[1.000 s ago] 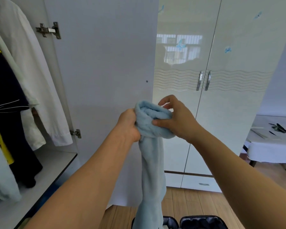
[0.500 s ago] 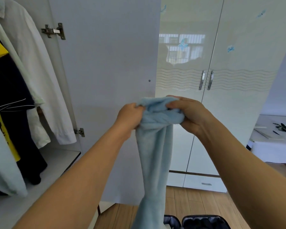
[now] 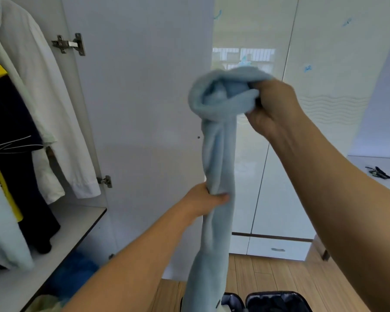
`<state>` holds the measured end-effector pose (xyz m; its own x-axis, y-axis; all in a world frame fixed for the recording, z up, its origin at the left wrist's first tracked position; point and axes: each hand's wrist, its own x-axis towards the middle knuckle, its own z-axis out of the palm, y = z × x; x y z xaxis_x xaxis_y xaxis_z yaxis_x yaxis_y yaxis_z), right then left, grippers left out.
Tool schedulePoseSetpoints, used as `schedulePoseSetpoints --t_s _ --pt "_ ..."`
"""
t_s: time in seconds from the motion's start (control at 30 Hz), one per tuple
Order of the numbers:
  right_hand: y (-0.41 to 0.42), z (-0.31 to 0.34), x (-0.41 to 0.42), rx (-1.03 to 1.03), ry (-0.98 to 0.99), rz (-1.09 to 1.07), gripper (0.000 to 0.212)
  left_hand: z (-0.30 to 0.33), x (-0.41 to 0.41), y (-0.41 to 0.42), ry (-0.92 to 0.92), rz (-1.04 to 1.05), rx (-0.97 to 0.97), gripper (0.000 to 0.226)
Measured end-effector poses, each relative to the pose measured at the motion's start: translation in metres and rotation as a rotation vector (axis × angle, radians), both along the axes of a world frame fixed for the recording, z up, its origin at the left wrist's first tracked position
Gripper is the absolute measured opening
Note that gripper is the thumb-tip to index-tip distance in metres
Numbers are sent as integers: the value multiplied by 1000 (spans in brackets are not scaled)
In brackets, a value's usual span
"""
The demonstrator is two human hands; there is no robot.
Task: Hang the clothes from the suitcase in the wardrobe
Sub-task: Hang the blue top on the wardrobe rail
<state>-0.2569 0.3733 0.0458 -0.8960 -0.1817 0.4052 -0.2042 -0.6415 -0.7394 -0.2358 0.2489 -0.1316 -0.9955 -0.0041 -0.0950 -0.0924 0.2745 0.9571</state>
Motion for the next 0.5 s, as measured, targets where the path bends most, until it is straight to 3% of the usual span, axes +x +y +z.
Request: schedulePoseSetpoints --t_s 0.03,0.07,0.13,0.17,0.23,0.3,0.37,0.43,0.5 --pt "3 1 -1 28 71 33 16 -2 -3 4 -53 99 101 45" --pt "7 -3 -6 132 136 38 31 1 -6 4 -102 181 234 38" --pt "19 -27 -15 512 228 -51 79 19 -15 1 -138 227 505 31" --pt "22 -46 -19 663 227 -85 93 30 -18 -3 -124 213 618 29" --pt "27 -86 -26 815 152 -42 102 59 -20 -9 -59 173 832 25" --pt "29 -122 -31 982 93 142 84 88 -19 -11 3 160 974 27" --pt "28 -148 -31 1294 77 259 61 113 -17 -14 91 189 951 31" --pt "27 -161 -31 1499 72 119 55 129 -17 -22 163 272 770 35" --pt "25 -158 -33 1565 87 -116 46 134 -16 -37 245 375 579 25"
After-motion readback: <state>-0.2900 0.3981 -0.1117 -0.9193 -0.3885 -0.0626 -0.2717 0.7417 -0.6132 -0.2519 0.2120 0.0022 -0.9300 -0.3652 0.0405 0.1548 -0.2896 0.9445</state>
